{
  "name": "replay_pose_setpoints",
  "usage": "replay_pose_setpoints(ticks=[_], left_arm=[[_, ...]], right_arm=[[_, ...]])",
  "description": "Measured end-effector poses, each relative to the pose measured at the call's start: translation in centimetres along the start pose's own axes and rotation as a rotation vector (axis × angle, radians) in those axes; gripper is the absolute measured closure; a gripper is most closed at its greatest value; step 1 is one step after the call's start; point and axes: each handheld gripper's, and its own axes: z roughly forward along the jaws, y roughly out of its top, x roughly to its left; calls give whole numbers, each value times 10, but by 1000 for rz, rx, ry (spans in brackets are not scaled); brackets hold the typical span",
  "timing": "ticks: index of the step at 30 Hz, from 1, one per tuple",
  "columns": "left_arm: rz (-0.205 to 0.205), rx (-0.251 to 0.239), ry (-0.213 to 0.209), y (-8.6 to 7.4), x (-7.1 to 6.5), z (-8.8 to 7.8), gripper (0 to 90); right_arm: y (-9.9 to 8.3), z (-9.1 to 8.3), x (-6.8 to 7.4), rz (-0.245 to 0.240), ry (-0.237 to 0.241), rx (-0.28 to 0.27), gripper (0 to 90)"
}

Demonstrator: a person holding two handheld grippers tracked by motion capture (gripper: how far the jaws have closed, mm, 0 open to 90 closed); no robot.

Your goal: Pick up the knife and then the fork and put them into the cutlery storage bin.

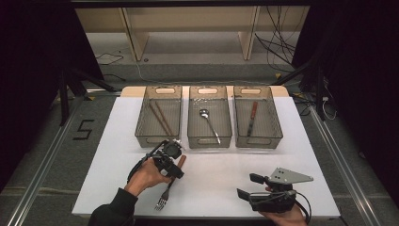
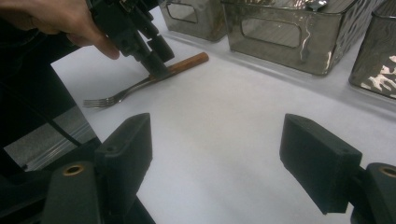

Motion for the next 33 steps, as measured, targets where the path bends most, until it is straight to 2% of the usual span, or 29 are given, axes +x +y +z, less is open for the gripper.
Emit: replay_pose_setpoints(ticks=[12, 16, 23, 29, 33], left_arm=[[18, 40, 1, -2, -2, 7, 578], [31, 46, 21, -2, -3, 7, 628], [48, 51, 32, -1, -4, 8, 644], [35, 62, 31, 1, -4, 8, 658], [34, 62, 33, 1, -3, 8, 708]], right_arm=[[0, 0, 0, -1, -2, -1, 261], [0, 0, 0, -1, -2, 0, 262], [0, 0, 1, -2, 0, 3, 263], [0, 0, 1, -3, -2, 4, 263], [0, 0, 1, -4, -3, 3, 263]])
